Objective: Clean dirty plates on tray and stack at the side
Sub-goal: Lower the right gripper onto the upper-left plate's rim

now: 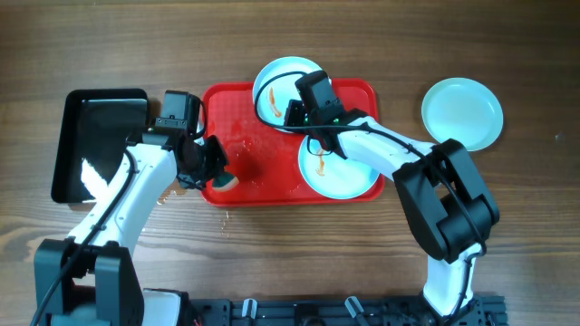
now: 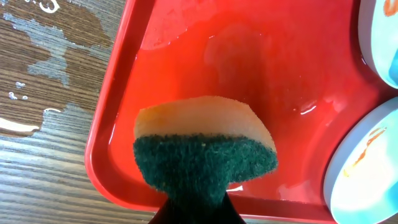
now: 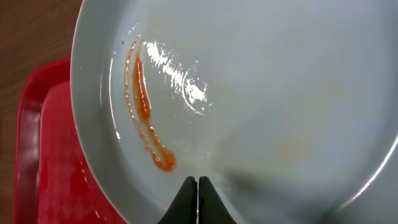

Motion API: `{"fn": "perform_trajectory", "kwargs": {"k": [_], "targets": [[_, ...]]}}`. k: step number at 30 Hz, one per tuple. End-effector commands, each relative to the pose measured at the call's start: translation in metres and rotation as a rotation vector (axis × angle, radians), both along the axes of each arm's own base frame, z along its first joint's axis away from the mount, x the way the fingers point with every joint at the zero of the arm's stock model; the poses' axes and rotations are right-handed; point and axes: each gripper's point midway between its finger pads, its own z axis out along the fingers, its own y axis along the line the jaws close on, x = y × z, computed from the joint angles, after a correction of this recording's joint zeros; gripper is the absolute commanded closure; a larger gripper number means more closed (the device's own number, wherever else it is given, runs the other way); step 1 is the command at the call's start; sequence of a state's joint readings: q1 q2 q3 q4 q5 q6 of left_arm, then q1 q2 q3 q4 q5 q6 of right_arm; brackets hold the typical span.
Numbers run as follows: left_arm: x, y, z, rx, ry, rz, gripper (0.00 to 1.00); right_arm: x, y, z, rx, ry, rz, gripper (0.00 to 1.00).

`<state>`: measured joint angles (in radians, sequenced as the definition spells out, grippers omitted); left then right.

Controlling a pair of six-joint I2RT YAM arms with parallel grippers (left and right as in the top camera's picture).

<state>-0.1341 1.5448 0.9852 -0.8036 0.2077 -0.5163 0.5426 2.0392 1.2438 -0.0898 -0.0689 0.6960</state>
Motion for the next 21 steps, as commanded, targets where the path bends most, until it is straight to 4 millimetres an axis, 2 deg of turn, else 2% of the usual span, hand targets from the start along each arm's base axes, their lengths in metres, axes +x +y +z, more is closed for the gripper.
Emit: {"fn": "perform_trajectory", "kwargs": {"k": [1,12,18,21], "targets": [[-0.001,0.0,-0.003,-0.008,0.008,-0.01,0.96,-0.012,0.012,-0.002,0.041,0.042,0.04,0.96],[-0.002,0.0,-0.003,-0.007,0.009,-0.01,0.96,-0.034,0.013,-0.016,-0.035,0.1,0.055,0.96],[-0.001,0.0,-0.003,-0.007,0.008,-0.01,0.96,-0.053,0.035,-0.015,0.012,0.137,0.134,0.96],[-0.001,0.002,-0.004,0.004,0.008,-0.008,0.96,-0.068,0.049,-0.015,0.033,0.169,0.184,0.96]]}}
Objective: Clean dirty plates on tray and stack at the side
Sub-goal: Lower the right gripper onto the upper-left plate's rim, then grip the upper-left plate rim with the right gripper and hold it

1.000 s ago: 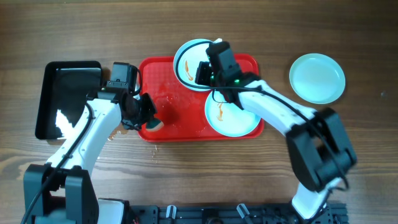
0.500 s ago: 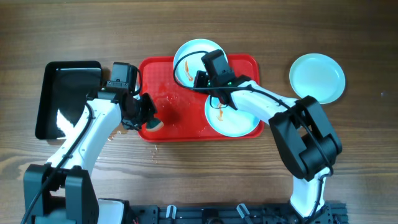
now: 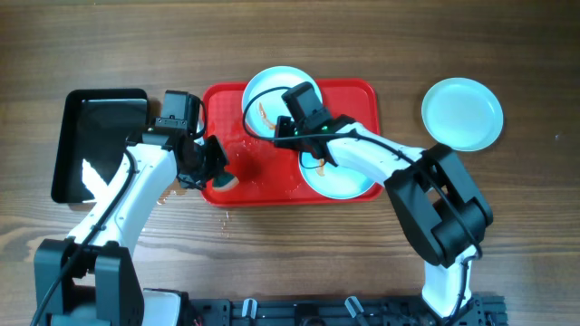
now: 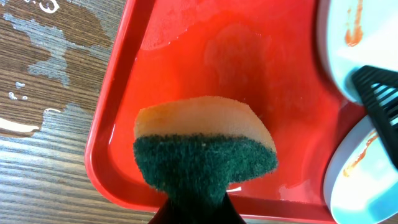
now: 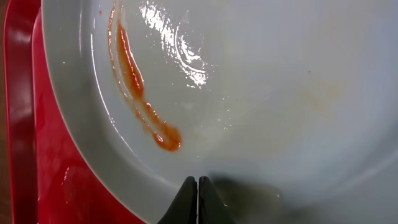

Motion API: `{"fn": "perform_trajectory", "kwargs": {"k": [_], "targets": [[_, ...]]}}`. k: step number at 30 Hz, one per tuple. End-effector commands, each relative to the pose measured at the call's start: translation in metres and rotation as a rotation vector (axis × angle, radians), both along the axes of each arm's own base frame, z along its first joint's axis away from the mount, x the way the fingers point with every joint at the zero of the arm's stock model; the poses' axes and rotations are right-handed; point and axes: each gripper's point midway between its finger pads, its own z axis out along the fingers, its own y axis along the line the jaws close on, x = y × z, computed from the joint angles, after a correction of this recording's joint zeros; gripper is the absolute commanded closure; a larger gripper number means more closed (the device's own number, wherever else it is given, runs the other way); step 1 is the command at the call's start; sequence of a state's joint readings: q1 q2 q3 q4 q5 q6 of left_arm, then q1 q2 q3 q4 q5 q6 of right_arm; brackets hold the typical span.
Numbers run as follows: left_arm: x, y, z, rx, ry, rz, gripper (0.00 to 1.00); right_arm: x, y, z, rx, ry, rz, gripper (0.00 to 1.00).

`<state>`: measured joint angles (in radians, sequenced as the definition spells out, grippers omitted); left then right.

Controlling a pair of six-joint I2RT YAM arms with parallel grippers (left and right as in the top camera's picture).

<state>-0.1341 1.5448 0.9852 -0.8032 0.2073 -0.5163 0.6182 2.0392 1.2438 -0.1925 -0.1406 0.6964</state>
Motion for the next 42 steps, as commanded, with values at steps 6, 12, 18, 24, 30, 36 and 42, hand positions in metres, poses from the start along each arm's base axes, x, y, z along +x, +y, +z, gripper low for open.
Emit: {"fn": "perform_trajectory", "kwargs": {"k": [6,12,18,24,30,36,42], "targets": [[-0.002,0.002,-0.004,0.003,0.009,-0.008,0.96,-0.055,0.034,-0.007,0.04,0.14,0.134,0.96],[-0.003,0.002,-0.004,0.004,0.015,-0.008,0.96,-0.081,0.048,-0.009,0.05,0.206,0.171,0.96],[-0.003,0.002,-0.004,0.004,0.015,-0.008,0.96,-0.097,0.061,0.002,0.075,0.208,0.222,0.96],[-0.003,0.002,-0.004,0.004,0.015,-0.008,0.96,-0.077,0.045,0.045,0.052,0.076,0.206,0.96],[-0.003,0.002,-0.004,0.004,0.015,-0.008,0.96,-0.03,-0.005,0.105,0.018,-0.106,0.117,0.49],[-0.003,0.002,-0.004,0.003,0.015,-0.008,0.96,0.019,-0.05,0.114,-0.037,-0.241,0.122,0.42],[-0.003,0.002,-0.004,0.003,0.015,-0.008,0.96,0.031,-0.04,0.079,-0.065,-0.266,0.242,0.54]]}}
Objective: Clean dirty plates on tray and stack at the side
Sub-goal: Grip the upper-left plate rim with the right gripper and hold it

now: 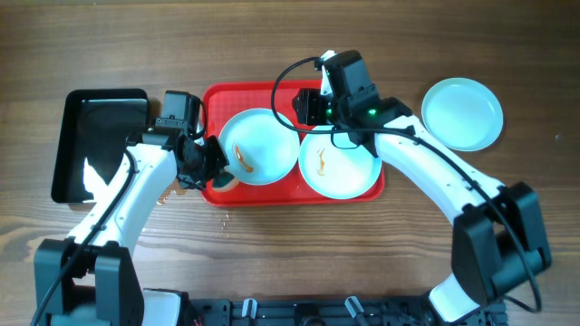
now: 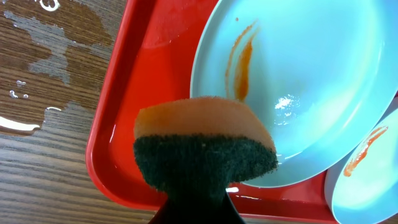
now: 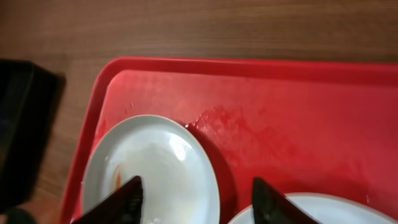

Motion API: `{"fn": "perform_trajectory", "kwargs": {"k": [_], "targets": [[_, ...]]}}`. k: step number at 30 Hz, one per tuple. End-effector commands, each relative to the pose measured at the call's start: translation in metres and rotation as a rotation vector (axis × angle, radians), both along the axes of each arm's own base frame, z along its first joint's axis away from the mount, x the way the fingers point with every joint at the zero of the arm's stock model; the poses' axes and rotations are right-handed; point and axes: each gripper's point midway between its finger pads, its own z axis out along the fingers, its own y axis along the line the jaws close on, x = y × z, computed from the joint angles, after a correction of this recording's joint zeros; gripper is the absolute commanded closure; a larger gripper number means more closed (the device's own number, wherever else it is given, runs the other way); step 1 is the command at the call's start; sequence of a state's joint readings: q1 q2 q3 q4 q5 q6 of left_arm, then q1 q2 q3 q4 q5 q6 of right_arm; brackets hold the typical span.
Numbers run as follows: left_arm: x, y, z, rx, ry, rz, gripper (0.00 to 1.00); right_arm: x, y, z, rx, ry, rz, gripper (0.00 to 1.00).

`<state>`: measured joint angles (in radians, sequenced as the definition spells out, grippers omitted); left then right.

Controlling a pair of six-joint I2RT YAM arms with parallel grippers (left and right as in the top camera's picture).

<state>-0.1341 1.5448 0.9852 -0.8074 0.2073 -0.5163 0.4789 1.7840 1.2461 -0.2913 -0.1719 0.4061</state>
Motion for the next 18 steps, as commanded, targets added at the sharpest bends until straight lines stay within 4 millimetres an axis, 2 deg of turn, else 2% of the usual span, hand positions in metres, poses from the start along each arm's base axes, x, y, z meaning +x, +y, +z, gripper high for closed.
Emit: {"fn": "perform_trajectory", "kwargs": {"k": [1,3,9,18], "targets": [[-0.002,0.002,-0.004,0.003,0.011,-0.008,0.96,0.001,0.02,-0.034,-0.051,-0.014,0.156,0.6],[-0.002,0.002,-0.004,0.003,0.011,-0.008,0.96,0.003,0.025,-0.048,-0.044,-0.004,0.171,0.65],[-0.002,0.002,-0.004,0.003,0.011,-0.008,0.96,0.006,0.027,-0.078,-0.056,0.026,0.17,0.63],[0.001,0.002,-0.003,0.001,-0.001,-0.008,0.96,-0.007,0.041,-0.087,-0.047,0.057,0.218,0.62]]}}
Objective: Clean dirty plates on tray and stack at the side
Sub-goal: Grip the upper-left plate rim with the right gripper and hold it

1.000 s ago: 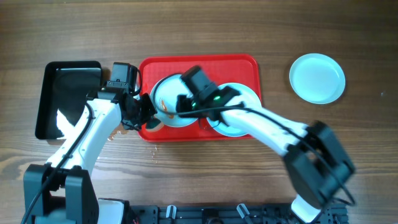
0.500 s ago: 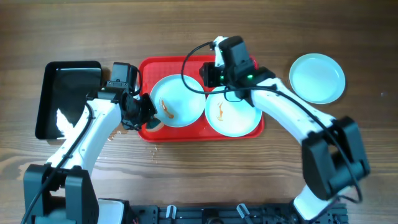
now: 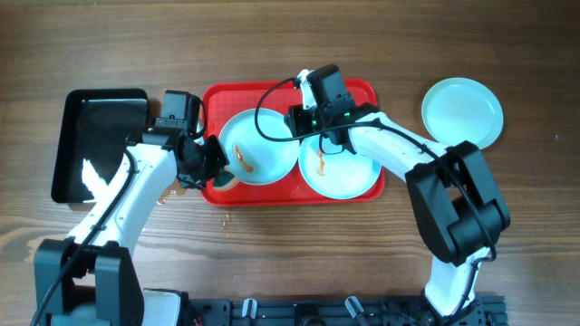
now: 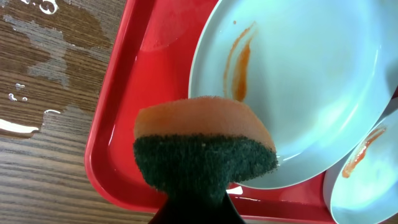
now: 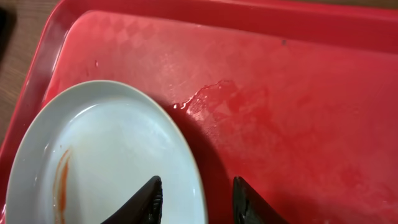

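Two pale blue plates with orange sauce streaks lie on the red tray (image 3: 358, 91): one at the left (image 3: 263, 149) (image 4: 298, 81) (image 5: 99, 162), one at the right (image 3: 340, 172). A clean plate (image 3: 462, 113) sits on the table at the right. My left gripper (image 3: 210, 174) (image 4: 196, 202) is shut on an orange and green sponge (image 4: 205, 146), held over the tray's front left corner at the left plate's edge. My right gripper (image 3: 301, 122) (image 5: 198, 190) is open, one finger over the left plate's right rim and the other over bare tray.
A black bin (image 3: 95, 140) stands left of the tray. Water is spilt on the wood (image 4: 37, 68) beside the tray's left edge. The tray floor is wet (image 5: 230, 102) behind the left plate.
My right gripper has come from the tray's back edge down and leftward to the left plate's right rim, its fingers closer together but still open. The left arm and sponge have not moved.
My right gripper was shut on the rim of a dirty plate at the tray's back. Then the plate was further left. Later it lay at the tray's left by the sponge, the gripper open and away. Now the gripper straddles its rim.
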Motion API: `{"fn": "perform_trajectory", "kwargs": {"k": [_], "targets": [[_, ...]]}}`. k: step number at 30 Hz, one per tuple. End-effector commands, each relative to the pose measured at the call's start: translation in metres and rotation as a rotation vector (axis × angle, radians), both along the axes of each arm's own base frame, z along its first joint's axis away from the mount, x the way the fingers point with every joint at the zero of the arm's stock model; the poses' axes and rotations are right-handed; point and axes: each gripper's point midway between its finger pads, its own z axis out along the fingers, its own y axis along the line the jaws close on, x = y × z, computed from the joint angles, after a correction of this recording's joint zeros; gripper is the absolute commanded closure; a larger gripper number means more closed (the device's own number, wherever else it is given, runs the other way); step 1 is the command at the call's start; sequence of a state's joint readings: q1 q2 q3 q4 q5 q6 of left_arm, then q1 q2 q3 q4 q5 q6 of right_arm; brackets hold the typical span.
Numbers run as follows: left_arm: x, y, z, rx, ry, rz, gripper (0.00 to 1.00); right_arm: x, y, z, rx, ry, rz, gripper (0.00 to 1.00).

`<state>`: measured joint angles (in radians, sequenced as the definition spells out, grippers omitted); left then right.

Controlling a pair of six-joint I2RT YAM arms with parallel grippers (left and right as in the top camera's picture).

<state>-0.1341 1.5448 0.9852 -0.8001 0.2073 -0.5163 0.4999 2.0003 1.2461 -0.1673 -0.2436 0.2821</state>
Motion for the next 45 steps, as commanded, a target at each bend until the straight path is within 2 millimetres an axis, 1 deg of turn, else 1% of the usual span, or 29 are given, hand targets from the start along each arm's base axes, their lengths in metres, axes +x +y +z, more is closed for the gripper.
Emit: {"fn": "perform_trajectory", "kwargs": {"k": [1,3,5,9,16,17,19,22,24,25,27,29,30,31,33,38,40,42,45], "targets": [[-0.001,0.002,-0.004,0.002,0.007,-0.008,0.96,-0.01,0.017,-0.008,0.005,0.013,0.062,0.63],[-0.001,0.002,-0.004,0.003,0.007,-0.008,0.96,-0.012,0.02,-0.009,0.001,0.014,0.071,0.63],[-0.001,0.002,-0.004,0.003,0.008,-0.008,0.96,-0.012,0.019,-0.013,-0.019,0.011,0.063,0.64],[-0.003,0.002,-0.004,0.004,0.015,-0.008,0.96,-0.008,0.008,-0.02,-0.09,-0.006,0.015,0.64],[-0.004,0.002,-0.004,0.004,0.017,-0.008,0.96,-0.008,0.009,-0.019,-0.089,-0.008,0.02,0.66],[-0.004,0.002,-0.004,0.004,0.017,-0.008,0.96,-0.009,0.013,-0.016,-0.07,-0.007,0.035,0.68],[-0.004,0.002,-0.004,0.004,0.017,-0.008,0.96,-0.012,0.025,-0.006,-0.014,-0.01,0.09,0.75],[-0.002,0.002,-0.004,0.003,0.011,-0.008,0.96,-0.01,0.039,0.015,0.054,-0.026,0.129,0.78],[-0.002,0.002,-0.004,0.003,0.011,-0.008,0.96,-0.003,0.041,0.025,0.059,-0.045,0.12,0.76],[-0.002,0.002,-0.004,0.003,0.011,-0.009,0.96,0.003,0.038,0.029,0.045,-0.061,0.098,0.73],[-0.003,0.002,-0.004,0.004,0.013,-0.008,0.96,0.015,0.027,0.031,-0.003,-0.079,0.015,0.65],[-0.003,0.002,-0.004,0.004,0.014,-0.009,0.96,0.023,0.013,0.028,-0.055,-0.097,-0.048,0.57],[-0.003,0.002,-0.004,0.004,0.014,-0.008,0.96,0.025,0.006,0.026,-0.086,-0.102,-0.069,0.56],[-0.003,0.002,-0.004,0.004,0.014,-0.008,0.96,0.027,-0.005,0.021,-0.132,-0.099,-0.098,0.57],[-0.002,0.002,-0.004,0.004,0.012,-0.008,0.96,0.025,-0.01,0.017,-0.155,-0.09,-0.095,0.58],[-0.002,0.002,-0.004,0.003,0.011,-0.008,0.96,0.02,-0.009,0.008,-0.173,-0.068,-0.071,0.6],[-0.002,0.002,-0.004,0.003,0.011,-0.008,0.96,0.017,-0.007,-0.001,-0.168,-0.045,-0.061,0.6],[-0.003,0.002,-0.004,0.004,0.015,-0.008,0.96,0.012,-0.003,-0.015,-0.158,-0.009,-0.039,0.64],[-0.004,0.002,-0.004,0.004,0.018,-0.008,0.96,0.005,0.001,-0.028,-0.145,0.031,-0.014,0.74]]}}
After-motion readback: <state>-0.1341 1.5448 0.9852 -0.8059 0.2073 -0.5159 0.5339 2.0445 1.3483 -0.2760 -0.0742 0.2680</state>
